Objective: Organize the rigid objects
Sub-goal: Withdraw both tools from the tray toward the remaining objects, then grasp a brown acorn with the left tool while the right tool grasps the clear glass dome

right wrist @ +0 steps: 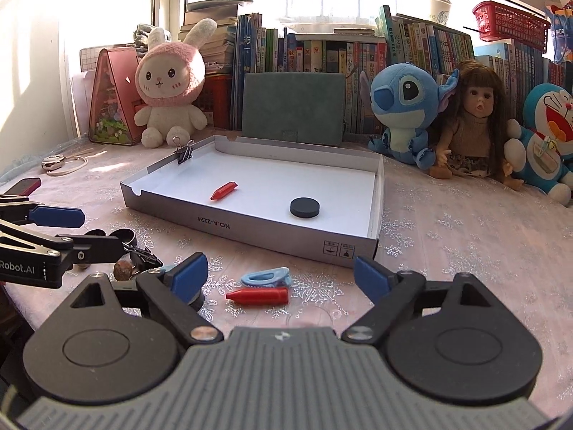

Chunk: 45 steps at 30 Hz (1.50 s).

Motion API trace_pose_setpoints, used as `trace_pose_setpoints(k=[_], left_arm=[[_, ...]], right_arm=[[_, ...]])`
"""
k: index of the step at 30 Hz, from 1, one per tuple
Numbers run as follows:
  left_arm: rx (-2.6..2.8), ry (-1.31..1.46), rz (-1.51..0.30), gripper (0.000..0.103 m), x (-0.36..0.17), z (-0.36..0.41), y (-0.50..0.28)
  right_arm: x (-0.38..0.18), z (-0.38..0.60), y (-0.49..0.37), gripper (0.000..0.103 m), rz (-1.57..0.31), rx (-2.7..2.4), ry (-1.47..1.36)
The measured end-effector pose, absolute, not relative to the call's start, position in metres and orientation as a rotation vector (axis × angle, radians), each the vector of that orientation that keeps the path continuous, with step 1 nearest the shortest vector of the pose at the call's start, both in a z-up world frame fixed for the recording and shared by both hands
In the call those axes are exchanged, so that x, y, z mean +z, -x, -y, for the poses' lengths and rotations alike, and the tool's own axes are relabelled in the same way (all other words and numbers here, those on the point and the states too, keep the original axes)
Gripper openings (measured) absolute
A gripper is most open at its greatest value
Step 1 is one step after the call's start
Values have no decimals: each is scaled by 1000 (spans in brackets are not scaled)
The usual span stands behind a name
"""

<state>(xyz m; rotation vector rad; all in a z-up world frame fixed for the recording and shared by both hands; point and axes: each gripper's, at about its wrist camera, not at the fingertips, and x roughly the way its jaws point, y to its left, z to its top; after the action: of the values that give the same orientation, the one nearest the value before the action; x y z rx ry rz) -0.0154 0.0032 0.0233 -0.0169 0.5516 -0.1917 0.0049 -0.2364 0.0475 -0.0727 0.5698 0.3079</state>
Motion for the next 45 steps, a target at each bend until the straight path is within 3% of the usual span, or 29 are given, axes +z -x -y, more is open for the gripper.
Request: trace_pose_setpoints(k=[2, 14, 18, 25, 34, 42, 45], left_arm=[[-170, 40, -544, 81, 20, -9, 18], [-105, 40, -542, 80, 2, -22, 32], [-107, 34, -562, 71, -4, -21, 34], [-108, 26, -568, 47, -8, -21, 37], [-90, 23, -565, 20, -8, -21, 36], [-82, 30, -565, 20, -4, -20, 37], [-74, 59, -533, 20, 3, -22, 40]], right_arm=[[44, 239, 0, 103, -551, 302, 70], [30, 243, 12, 103, -531, 227, 95], [27, 245, 11, 103, -550, 207, 92], [21, 249, 13, 101, -573, 193, 78], [21, 250, 14, 81, -584, 197, 70], [21, 245, 13, 39, -595, 203, 100], [23, 244, 14, 40, -592, 204, 104]])
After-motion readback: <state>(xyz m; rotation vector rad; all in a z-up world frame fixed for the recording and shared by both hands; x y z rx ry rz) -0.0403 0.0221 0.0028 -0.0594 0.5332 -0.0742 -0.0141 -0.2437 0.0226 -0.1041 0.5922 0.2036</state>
